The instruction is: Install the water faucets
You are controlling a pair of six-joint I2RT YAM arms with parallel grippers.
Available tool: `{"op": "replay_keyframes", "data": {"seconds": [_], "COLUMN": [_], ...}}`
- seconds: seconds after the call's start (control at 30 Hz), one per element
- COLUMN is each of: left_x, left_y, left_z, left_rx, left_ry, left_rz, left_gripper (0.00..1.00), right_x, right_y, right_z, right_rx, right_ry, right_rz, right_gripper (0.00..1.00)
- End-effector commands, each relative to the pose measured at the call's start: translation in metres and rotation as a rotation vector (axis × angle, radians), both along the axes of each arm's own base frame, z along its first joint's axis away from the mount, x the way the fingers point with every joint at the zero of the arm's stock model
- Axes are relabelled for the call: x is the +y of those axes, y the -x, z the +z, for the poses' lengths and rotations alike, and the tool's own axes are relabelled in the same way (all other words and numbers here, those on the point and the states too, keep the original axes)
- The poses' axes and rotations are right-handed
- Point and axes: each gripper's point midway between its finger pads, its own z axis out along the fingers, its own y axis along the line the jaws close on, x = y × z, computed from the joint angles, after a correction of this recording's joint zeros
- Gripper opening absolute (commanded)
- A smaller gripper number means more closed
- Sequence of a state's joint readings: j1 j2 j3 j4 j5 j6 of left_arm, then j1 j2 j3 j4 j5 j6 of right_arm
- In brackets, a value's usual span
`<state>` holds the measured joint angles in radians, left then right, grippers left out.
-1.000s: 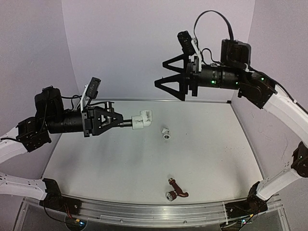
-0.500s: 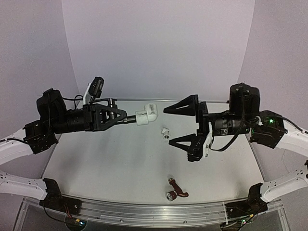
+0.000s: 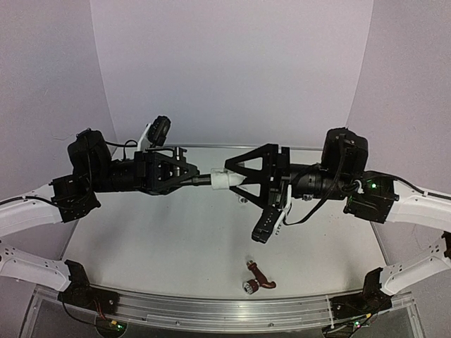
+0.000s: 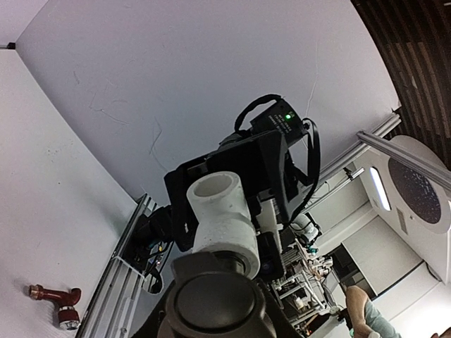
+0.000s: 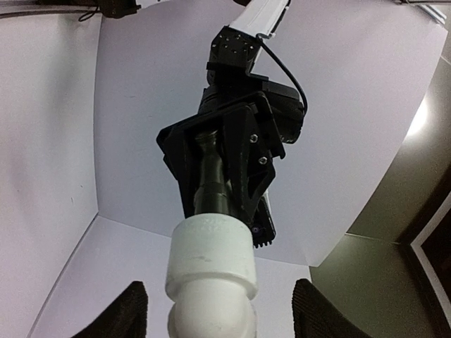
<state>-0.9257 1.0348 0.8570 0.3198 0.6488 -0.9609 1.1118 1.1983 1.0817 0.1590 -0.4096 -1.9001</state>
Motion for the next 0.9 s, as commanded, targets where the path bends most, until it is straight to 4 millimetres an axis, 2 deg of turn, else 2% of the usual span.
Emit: {"op": "replay_keyframes", "data": {"seconds": [0.0,0.17,0.27,0.3,0.47,0.57,0.73,0.87], "left_x": [0.01,0.015,0.018,0.017,0.01,0.005,0.004,0.008], "left_y": [0.011,0.012,0.013,0.013,0.014,0.018,0.023,0.024], "left_z": [0.041,0.04,0.038,0.037,0.028,0.022,0.015,0.015], "left_rx": [-0.109,-0.203,-0.263,-0.282,-0.407,-0.513,-0.671,-0.763], "left_ry": [0.13,0.127,0.122,0.113,0.049,0.0,-0.075,-0.103], "left_rz": [-0.024,0.011,0.029,0.032,0.018,0.011,0.032,0.068], "left_gripper": [0.0,0.0,0.0,0.0,0.0,0.0,0.0,0.0], "right_x": [0.004,0.006,0.004,0.004,0.012,0.012,0.014,0.014], "right_y": [-0.001,-0.002,-0.001,0.0,0.009,0.017,0.013,0.005], "right_z": [0.015,0.03,0.049,0.055,0.056,0.052,0.058,0.057], "right_rx": [-0.02,0.182,0.41,0.492,0.979,1.194,1.517,1.837], "right_ry": [-0.064,-0.125,-0.184,-0.19,-0.112,-0.089,-0.138,-0.143], "right_rz": [-0.009,-0.034,-0.031,-0.023,-0.007,0.011,-0.01,-0.006], "right_gripper": [0.59,0.37,0.26,0.25,0.23,0.15,0.02,0.0]}}
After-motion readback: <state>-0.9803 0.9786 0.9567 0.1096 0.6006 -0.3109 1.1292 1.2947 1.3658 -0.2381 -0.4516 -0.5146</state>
